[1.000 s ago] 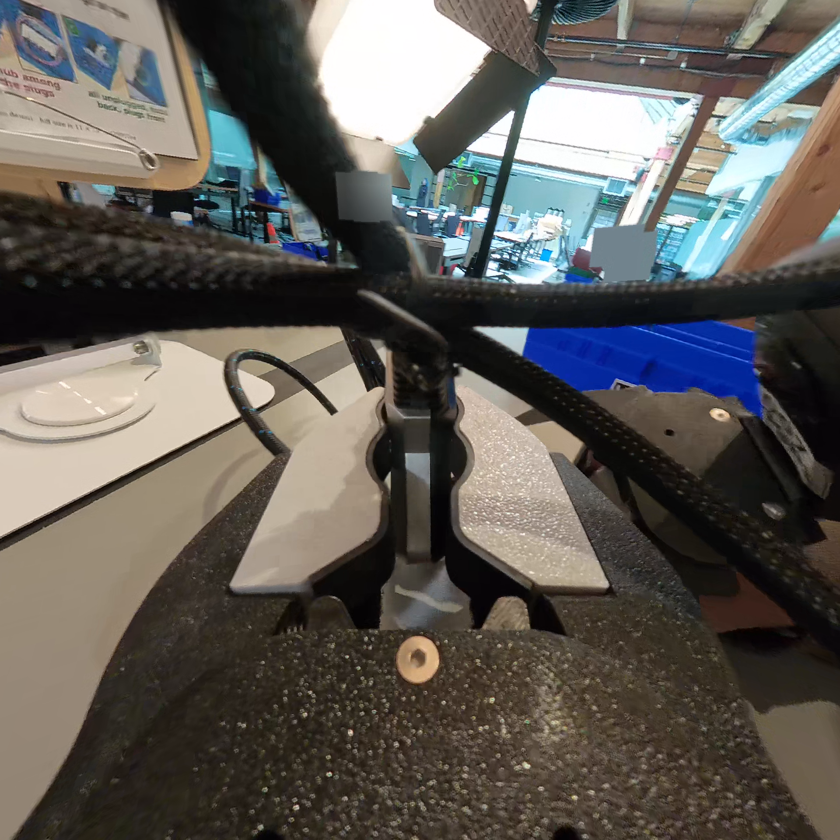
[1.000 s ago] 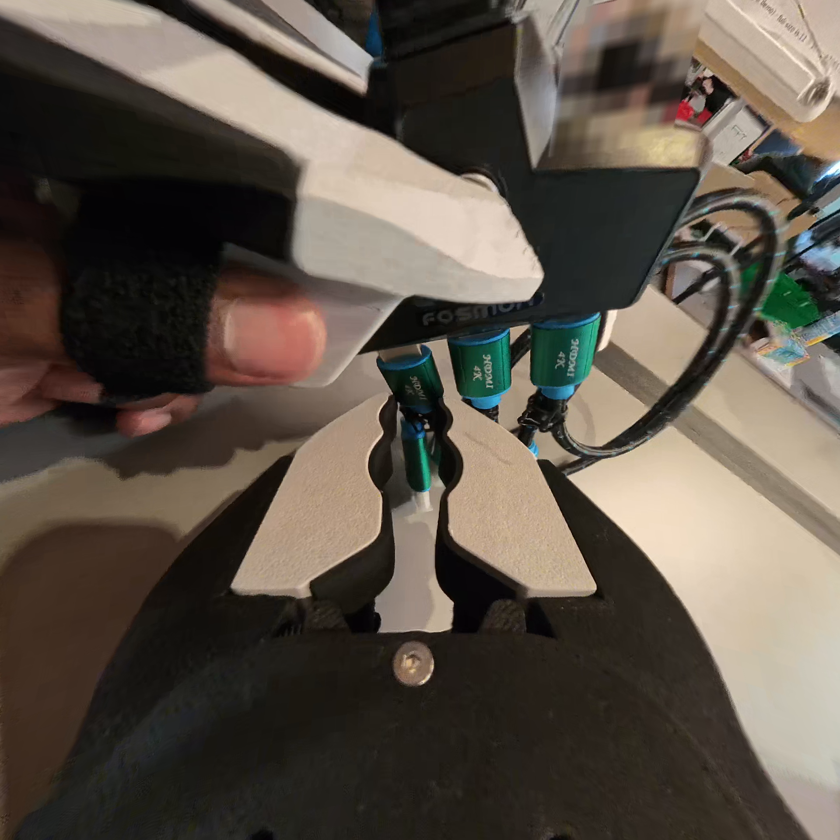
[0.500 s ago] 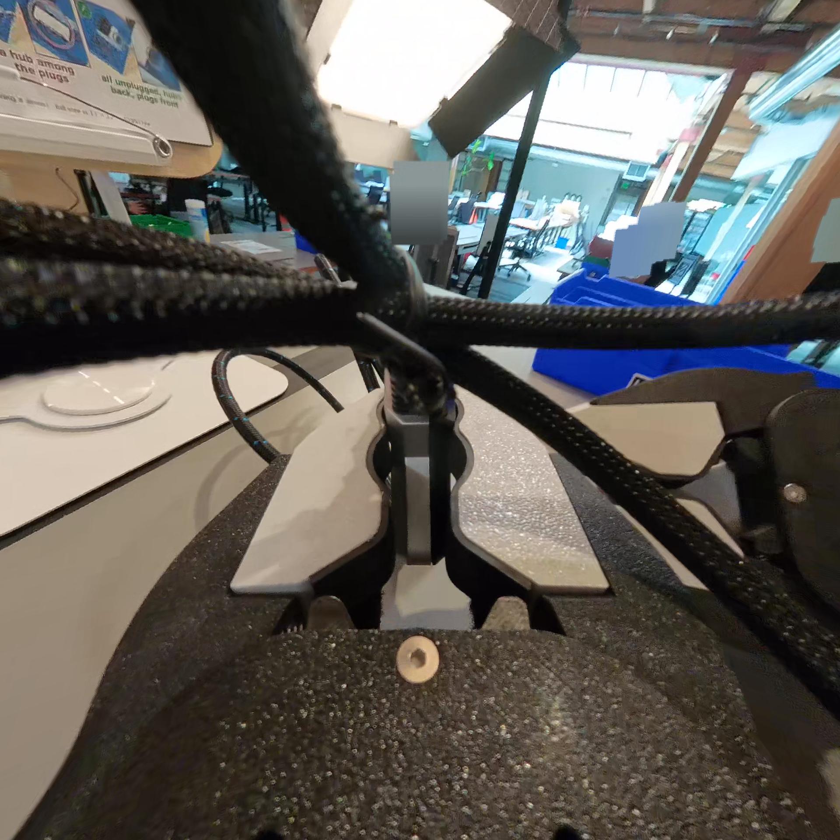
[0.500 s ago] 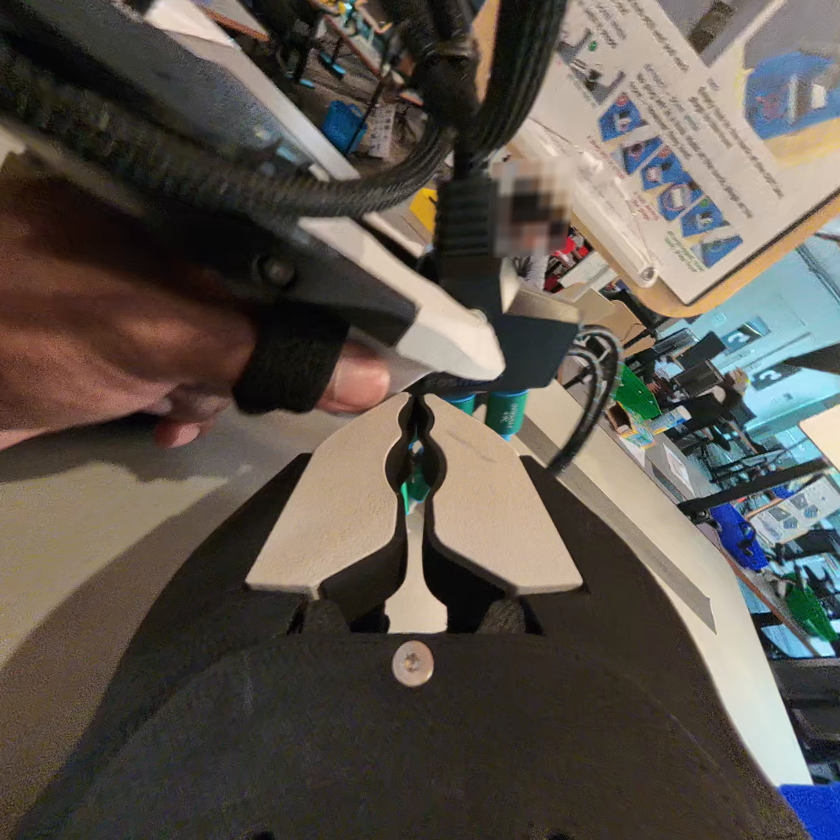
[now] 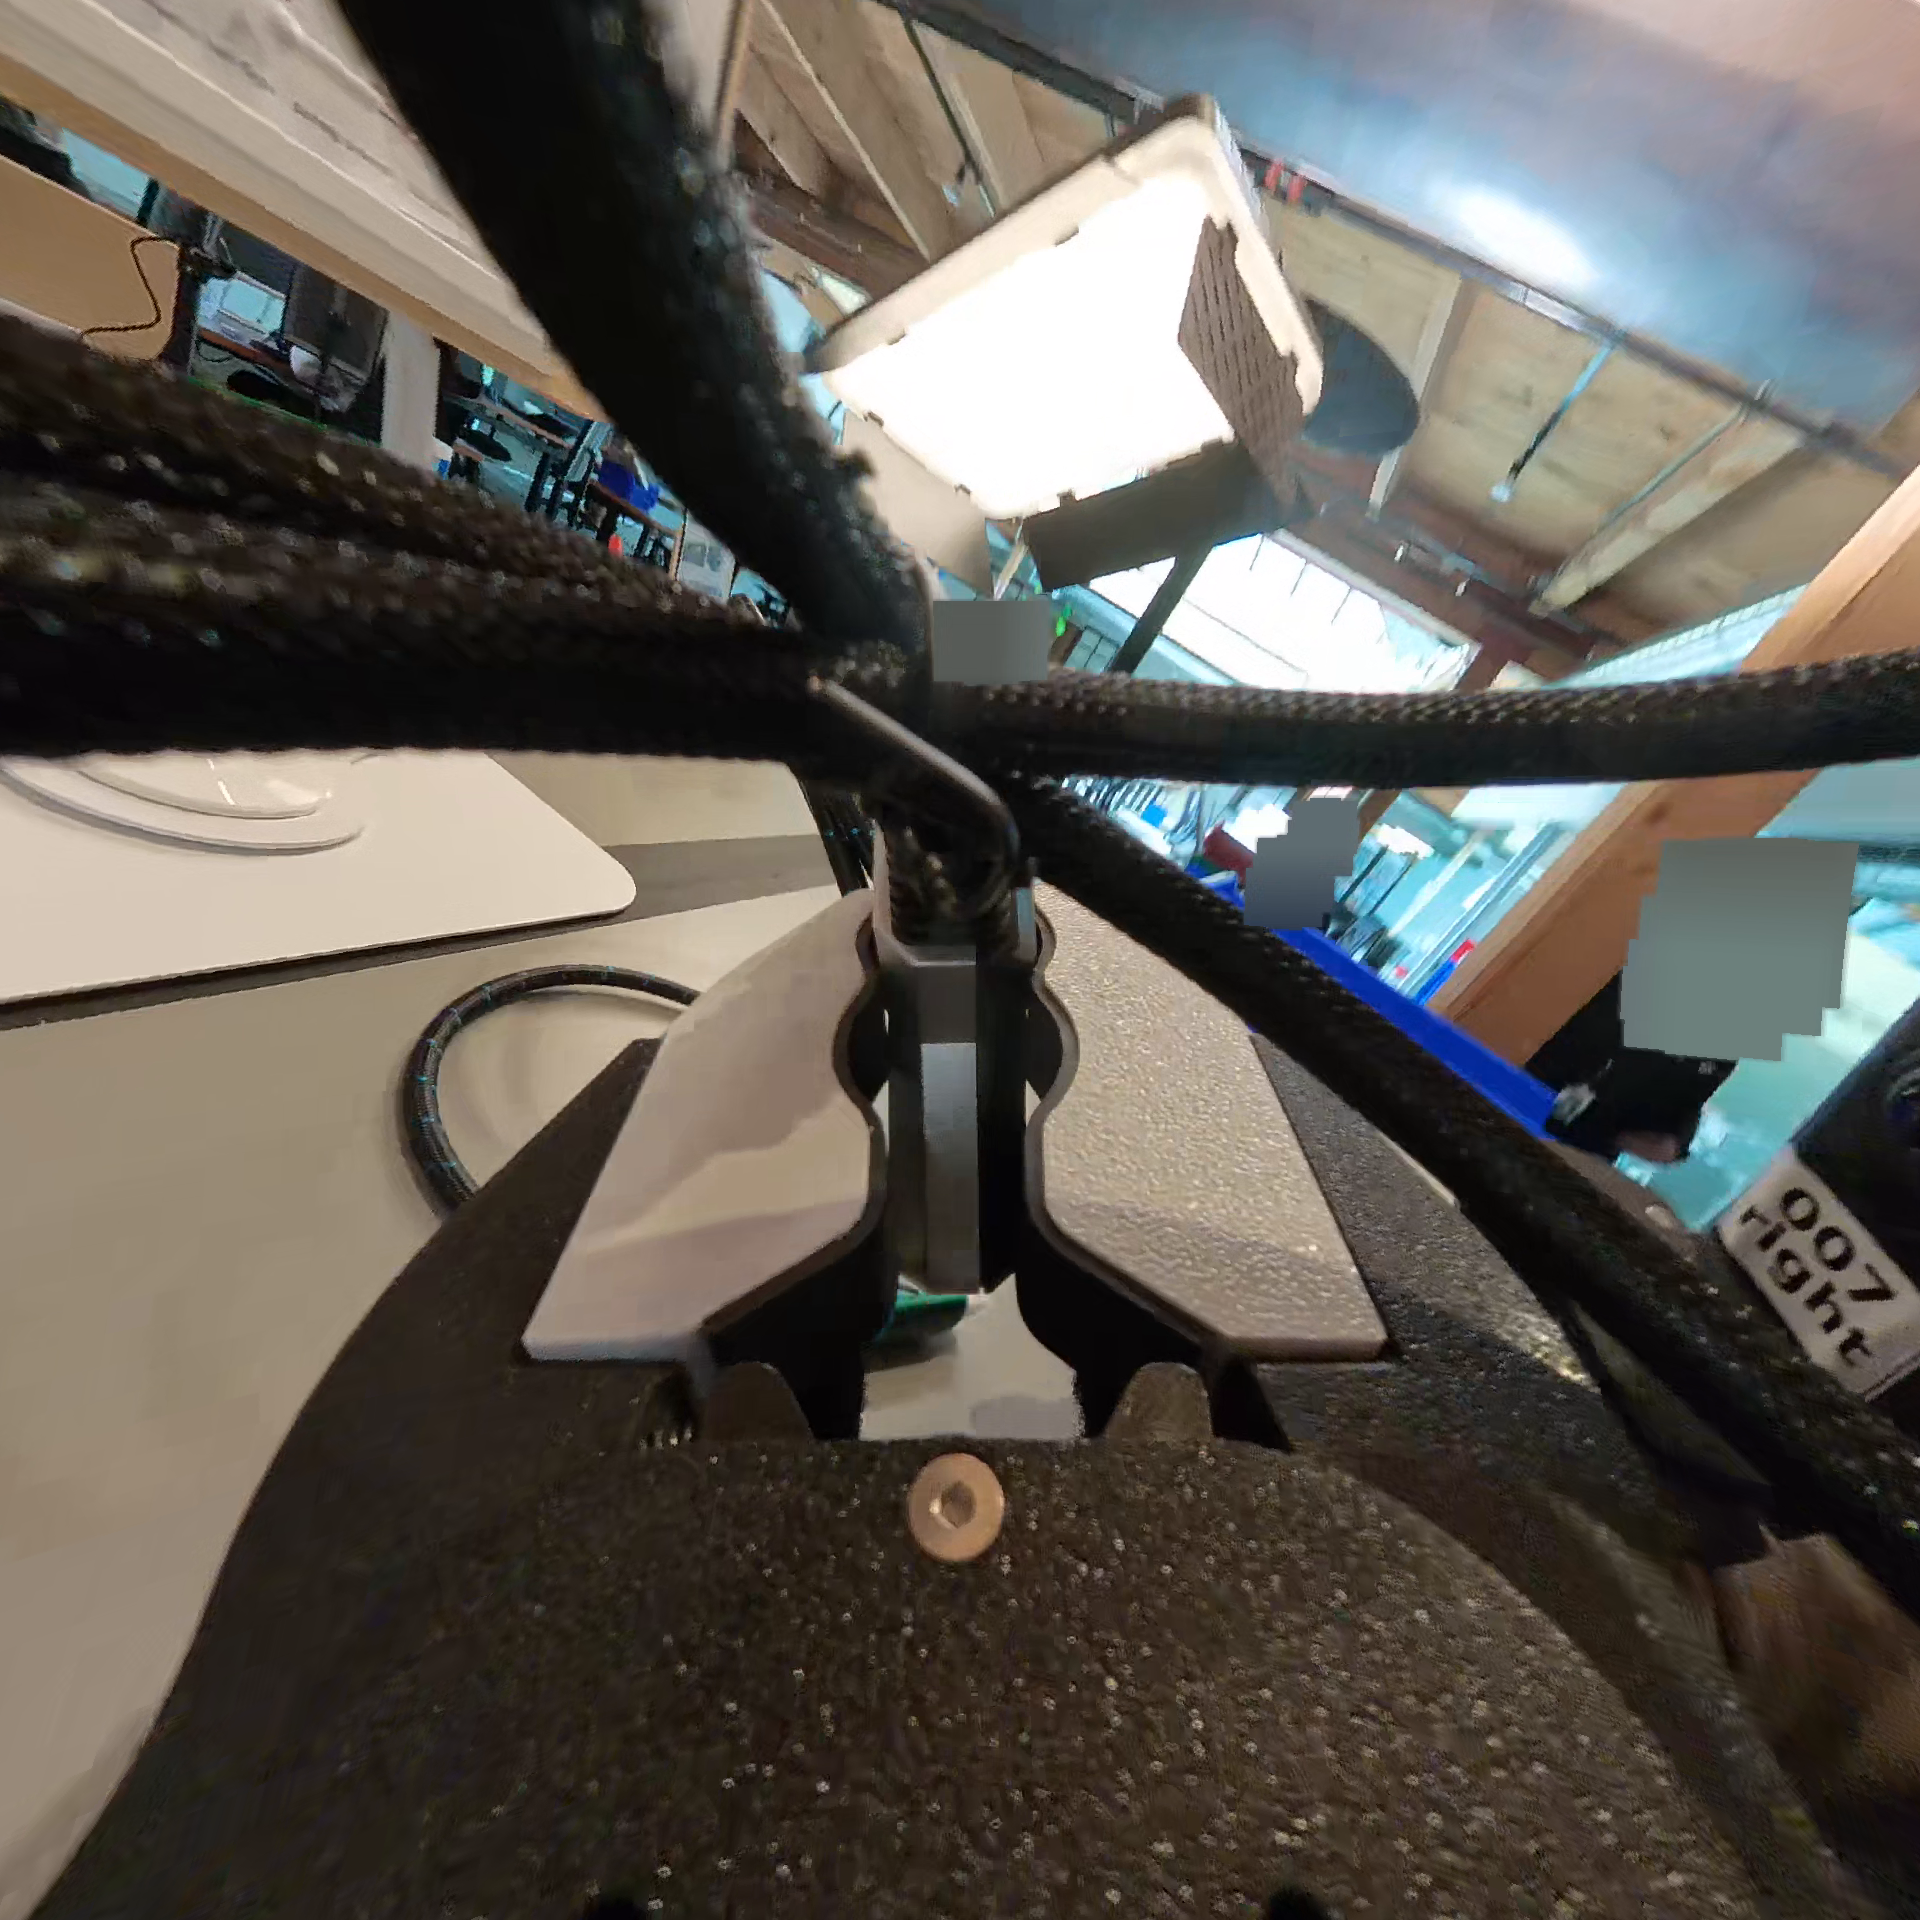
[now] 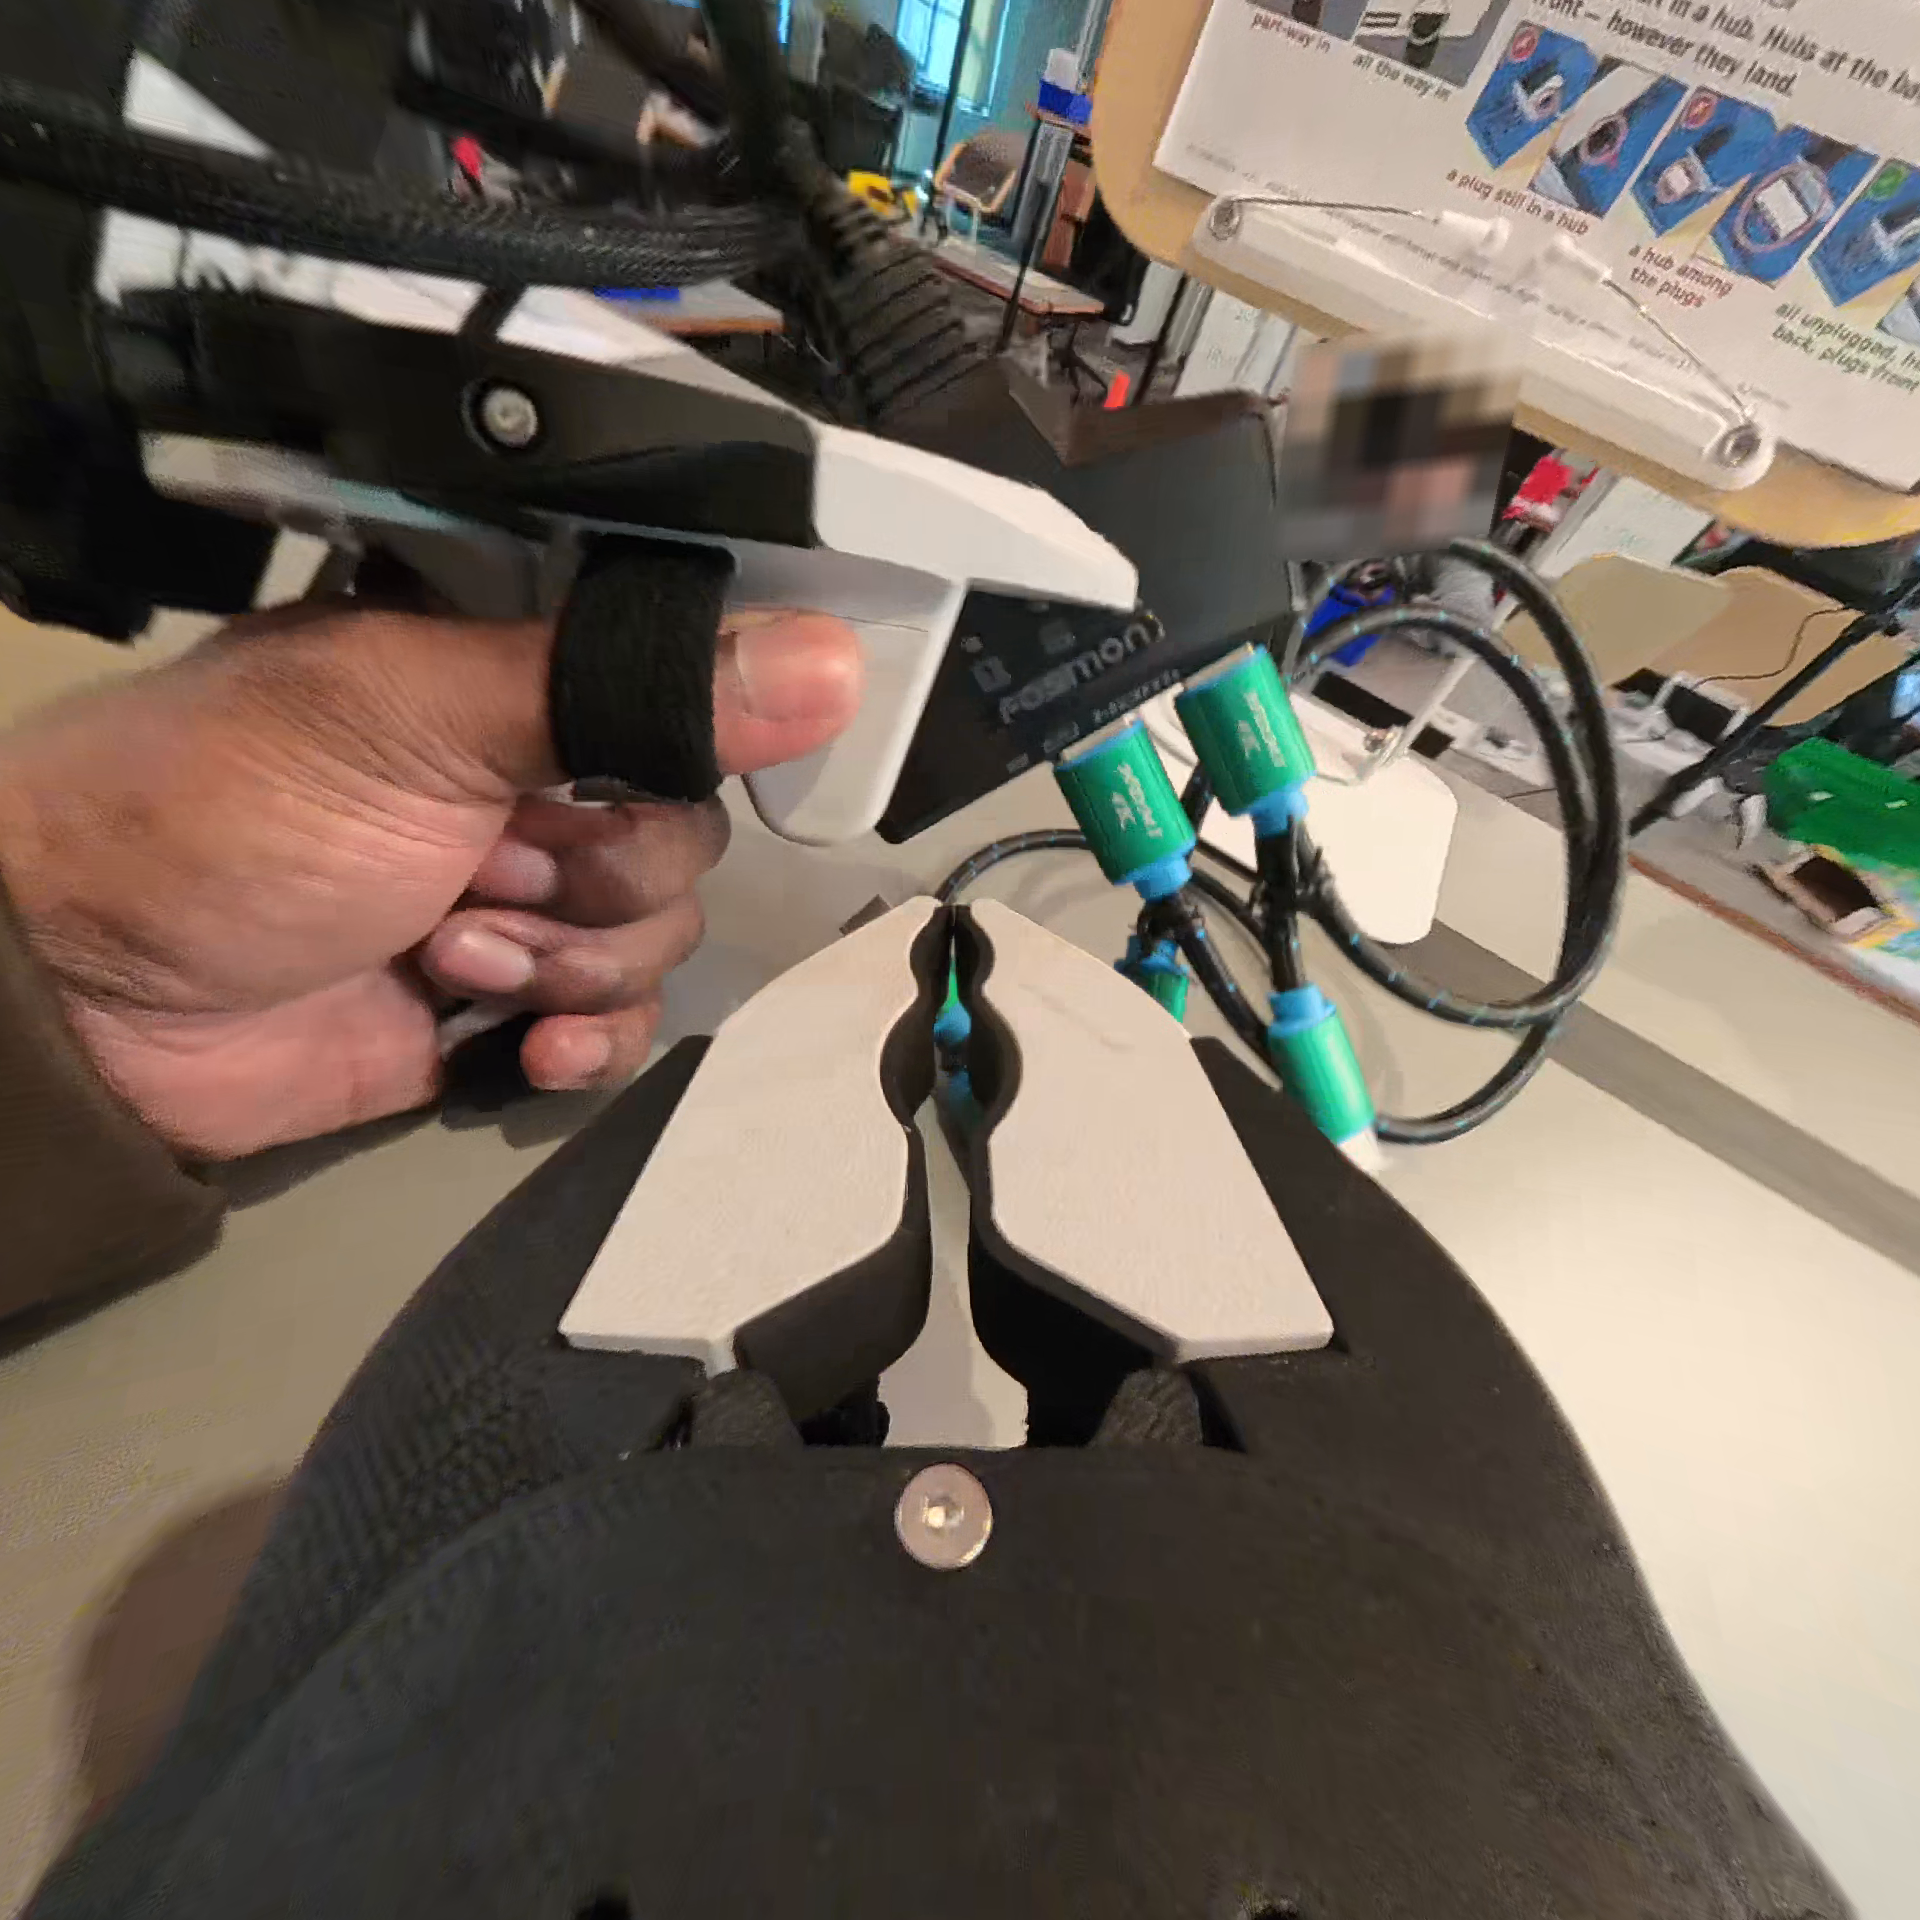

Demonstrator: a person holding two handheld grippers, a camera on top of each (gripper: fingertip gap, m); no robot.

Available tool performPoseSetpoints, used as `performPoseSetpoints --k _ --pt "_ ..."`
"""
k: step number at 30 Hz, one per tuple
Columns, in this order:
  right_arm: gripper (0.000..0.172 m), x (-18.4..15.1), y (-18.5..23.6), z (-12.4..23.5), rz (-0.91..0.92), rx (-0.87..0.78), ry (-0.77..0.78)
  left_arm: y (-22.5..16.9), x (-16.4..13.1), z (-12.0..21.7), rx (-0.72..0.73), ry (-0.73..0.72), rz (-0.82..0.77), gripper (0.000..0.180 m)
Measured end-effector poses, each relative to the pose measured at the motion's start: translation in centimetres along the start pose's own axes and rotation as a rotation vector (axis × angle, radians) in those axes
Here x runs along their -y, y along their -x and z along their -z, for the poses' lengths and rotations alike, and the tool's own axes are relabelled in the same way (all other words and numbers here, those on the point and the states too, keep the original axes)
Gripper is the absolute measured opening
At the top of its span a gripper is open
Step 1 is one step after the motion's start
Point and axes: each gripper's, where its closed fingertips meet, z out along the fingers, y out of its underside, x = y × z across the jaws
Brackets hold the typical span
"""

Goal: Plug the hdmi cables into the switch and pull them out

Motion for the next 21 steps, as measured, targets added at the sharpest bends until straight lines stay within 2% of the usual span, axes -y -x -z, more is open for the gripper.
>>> performPoseSetpoints --k 5,7,9,12,17,21 --pt "0.011 0.3 -0.7 0.2 -0.176 0.077 -0.034 1.4 1.3 0.9 0.023 -0.081 0.120 0.022" --pt "0.016 0.3 -1.1 0.1 -0.189 0.085 -0.039 1.8 1.8 1.2 0.025 -0.114 0.158 0.022" --pt "0.016 0.1 -1.3 -0.1 -0.109 0.079 -0.034 2.6 2.3 1.7 0.042 -0.152 0.208 0.022" --pt "0.019 -1.3 -0.5 -1.1 0.039 0.172 0.049 3.9 3.1 2.6 0.070 -0.201 0.285 0.022" --pt "0.048 -3.2 0.1 -2.7 0.088 0.330 0.200 4.4 4.0 3.5 0.093 -0.201 0.276 0.022" --pt "0.058 -5.5 0.5 -3.5 0.181 0.354 0.326 4.6 3.6 3.4 0.102 -0.186 0.300 0.022"
